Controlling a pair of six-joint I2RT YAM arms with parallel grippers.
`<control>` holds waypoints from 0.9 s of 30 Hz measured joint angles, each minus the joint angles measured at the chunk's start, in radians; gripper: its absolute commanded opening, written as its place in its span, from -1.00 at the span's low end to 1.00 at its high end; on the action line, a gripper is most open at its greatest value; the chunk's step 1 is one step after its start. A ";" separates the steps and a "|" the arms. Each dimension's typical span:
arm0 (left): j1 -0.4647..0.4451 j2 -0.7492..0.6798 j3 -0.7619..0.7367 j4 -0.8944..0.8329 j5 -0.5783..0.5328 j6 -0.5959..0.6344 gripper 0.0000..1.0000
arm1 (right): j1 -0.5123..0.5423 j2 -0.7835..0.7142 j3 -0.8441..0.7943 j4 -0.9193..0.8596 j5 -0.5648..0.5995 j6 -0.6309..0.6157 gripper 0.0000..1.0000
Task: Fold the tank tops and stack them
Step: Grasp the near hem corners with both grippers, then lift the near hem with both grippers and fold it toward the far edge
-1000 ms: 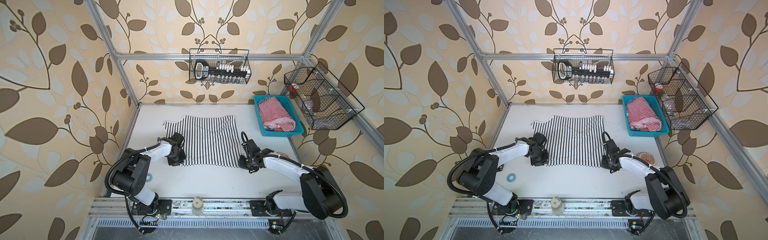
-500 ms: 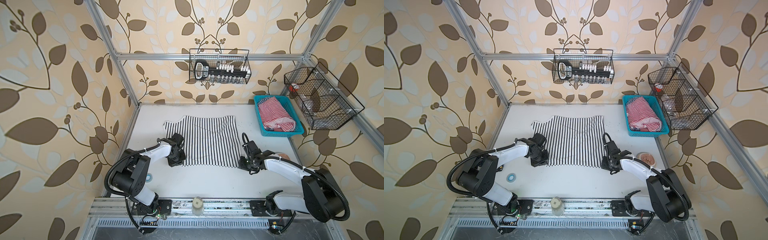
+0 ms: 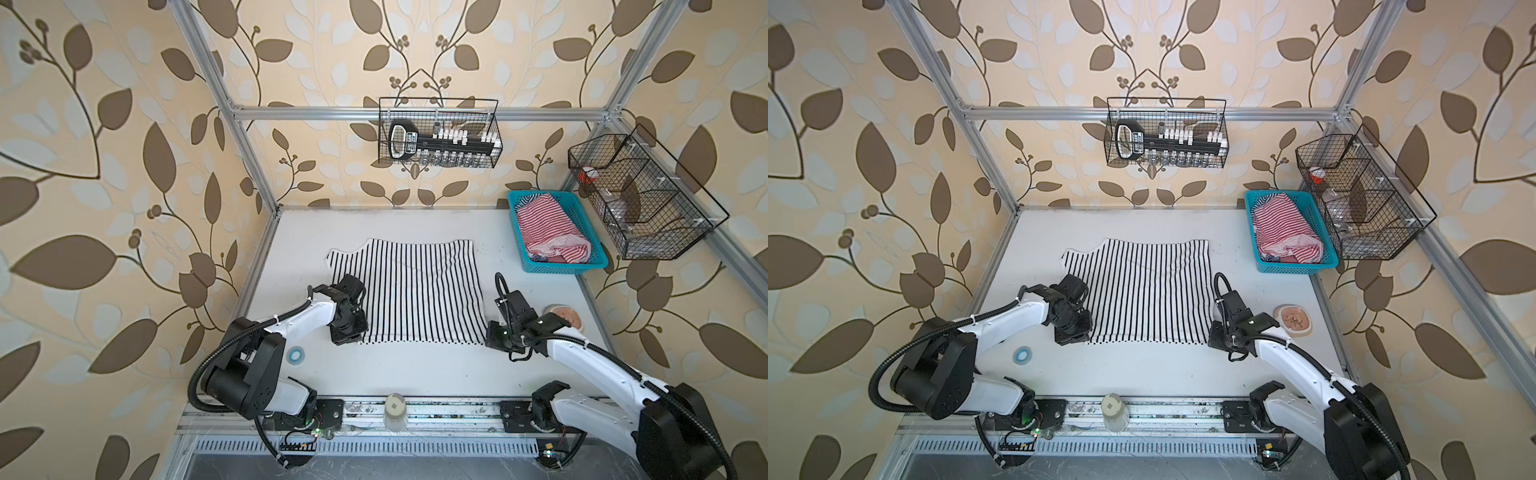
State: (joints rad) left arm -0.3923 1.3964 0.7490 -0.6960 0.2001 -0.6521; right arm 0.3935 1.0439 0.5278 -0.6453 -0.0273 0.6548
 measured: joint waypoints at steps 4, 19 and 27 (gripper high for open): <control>0.000 -0.004 0.077 -0.045 -0.004 0.018 -1.00 | 0.000 -0.003 0.041 -0.037 0.002 -0.002 -1.00; 0.011 0.093 0.266 -0.113 -0.052 0.073 -1.00 | -0.103 0.132 0.203 -0.054 -0.012 -0.101 -1.00; 0.027 0.155 0.347 -0.137 -0.055 0.107 -1.00 | -0.145 0.227 0.261 -0.052 -0.056 -0.159 -1.00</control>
State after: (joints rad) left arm -0.3649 1.5517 1.0958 -0.8333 0.1455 -0.5453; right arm 0.2485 1.2709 0.7887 -0.6971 -0.0830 0.4953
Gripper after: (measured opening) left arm 0.048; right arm 0.049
